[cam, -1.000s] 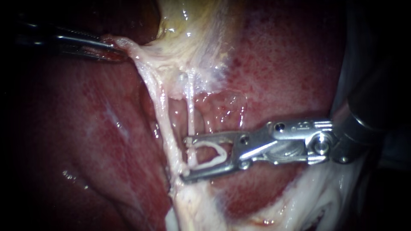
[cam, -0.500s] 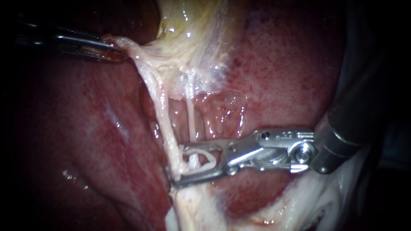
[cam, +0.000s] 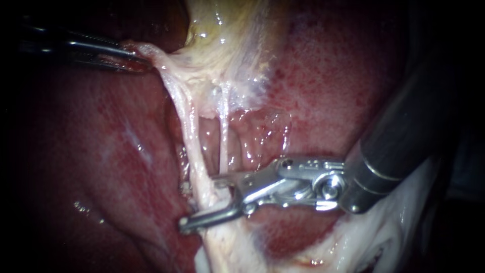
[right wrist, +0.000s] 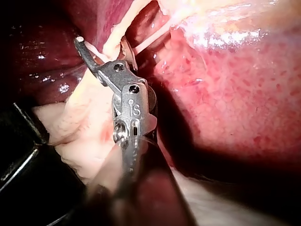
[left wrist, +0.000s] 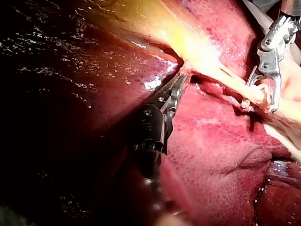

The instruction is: Clipping first clip left tube

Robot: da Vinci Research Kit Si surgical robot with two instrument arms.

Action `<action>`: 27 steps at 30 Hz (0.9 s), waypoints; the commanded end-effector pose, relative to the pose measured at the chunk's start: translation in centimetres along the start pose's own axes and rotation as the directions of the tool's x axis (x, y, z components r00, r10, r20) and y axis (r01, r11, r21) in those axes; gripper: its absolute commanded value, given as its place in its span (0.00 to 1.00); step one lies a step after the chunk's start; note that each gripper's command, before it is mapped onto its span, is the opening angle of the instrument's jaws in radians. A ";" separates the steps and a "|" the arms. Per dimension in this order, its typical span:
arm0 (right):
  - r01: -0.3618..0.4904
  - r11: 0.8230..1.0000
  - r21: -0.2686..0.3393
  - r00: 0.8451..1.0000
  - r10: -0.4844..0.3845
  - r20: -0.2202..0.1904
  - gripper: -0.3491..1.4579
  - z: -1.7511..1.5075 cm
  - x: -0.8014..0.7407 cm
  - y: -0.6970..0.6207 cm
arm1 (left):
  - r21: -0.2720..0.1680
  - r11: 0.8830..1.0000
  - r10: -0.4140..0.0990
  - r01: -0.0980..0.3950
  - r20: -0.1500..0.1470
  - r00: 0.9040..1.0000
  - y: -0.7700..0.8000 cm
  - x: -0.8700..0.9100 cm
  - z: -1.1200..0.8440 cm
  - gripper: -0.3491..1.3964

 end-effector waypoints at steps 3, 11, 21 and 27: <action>-0.003 1.000 0.009 1.000 0.004 -0.016 0.47 0.05 0.03 -0.03 | 0.001 1.000 -0.001 0.001 0.000 1.000 -0.01 0.00 0.01 0.00; -0.028 0.999 0.040 0.998 0.029 -0.046 0.46 0.07 0.21 -0.29 | 0.000 1.000 0.000 0.000 0.000 1.000 -0.01 -0.01 0.00 0.00; -0.032 0.998 0.062 0.998 0.035 -0.043 0.43 0.07 0.41 -0.49 | 0.000 1.000 0.000 0.000 0.000 1.000 -0.03 -0.01 0.00 0.00; -0.034 0.997 0.067 0.998 0.037 -0.043 0.35 -0.03 0.43 -0.50 | 0.000 1.000 0.000 0.000 0.000 1.000 -0.03 -0.01 0.00 0.00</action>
